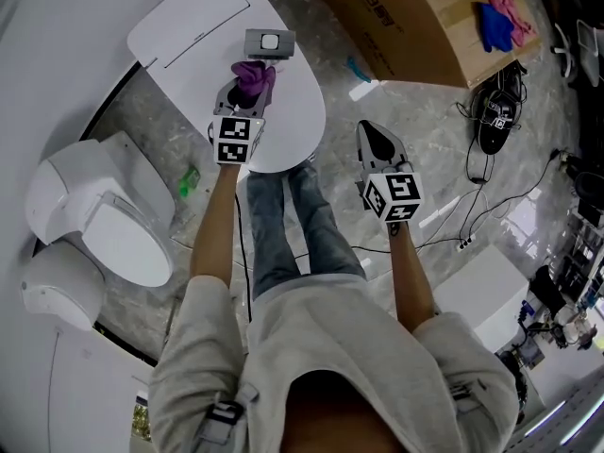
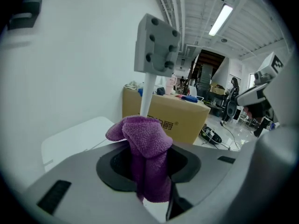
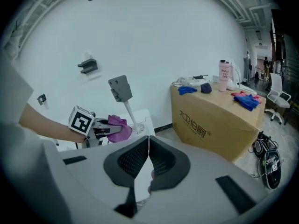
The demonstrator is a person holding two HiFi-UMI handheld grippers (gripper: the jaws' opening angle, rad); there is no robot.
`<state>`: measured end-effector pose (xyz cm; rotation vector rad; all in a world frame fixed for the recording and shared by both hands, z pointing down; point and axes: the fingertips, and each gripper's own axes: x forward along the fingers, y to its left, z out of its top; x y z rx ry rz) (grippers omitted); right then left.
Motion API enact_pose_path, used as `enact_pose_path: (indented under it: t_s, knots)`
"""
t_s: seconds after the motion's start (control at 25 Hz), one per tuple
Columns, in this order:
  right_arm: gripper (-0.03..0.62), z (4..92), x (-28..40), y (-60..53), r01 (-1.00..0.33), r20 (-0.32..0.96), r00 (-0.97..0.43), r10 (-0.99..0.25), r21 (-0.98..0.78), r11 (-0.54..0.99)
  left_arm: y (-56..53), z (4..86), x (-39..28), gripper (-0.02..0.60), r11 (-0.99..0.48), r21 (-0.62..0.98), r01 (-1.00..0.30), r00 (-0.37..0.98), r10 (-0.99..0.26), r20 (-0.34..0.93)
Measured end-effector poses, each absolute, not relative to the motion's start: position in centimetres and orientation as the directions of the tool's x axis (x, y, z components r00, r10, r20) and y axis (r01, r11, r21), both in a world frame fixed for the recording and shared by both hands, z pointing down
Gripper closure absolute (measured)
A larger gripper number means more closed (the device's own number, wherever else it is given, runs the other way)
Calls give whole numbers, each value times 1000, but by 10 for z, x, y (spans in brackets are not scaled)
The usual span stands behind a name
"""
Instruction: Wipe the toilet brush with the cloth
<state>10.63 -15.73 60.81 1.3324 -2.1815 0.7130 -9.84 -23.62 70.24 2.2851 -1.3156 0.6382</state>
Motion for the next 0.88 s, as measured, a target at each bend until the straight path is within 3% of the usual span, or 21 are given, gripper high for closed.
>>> enact_pose_path:
  t_s: [0.24, 0.4, 0.88]
  knots:
    - [563, 603, 98, -157, -894, 629, -426, -650, -182, 410, -240, 662, -115, 434, -457, 42, -889, 406, -742, 534]
    - [563, 601, 93, -158, -890, 625, -434, -649, -184, 418, -249, 649, -107, 434, -548, -44, -835, 442, -717, 539]
    - [563, 603, 92, -161, -896, 635, -421, -648, -181, 405, -275, 647, -85, 434, -656, -88, -750, 510, -657, 555]
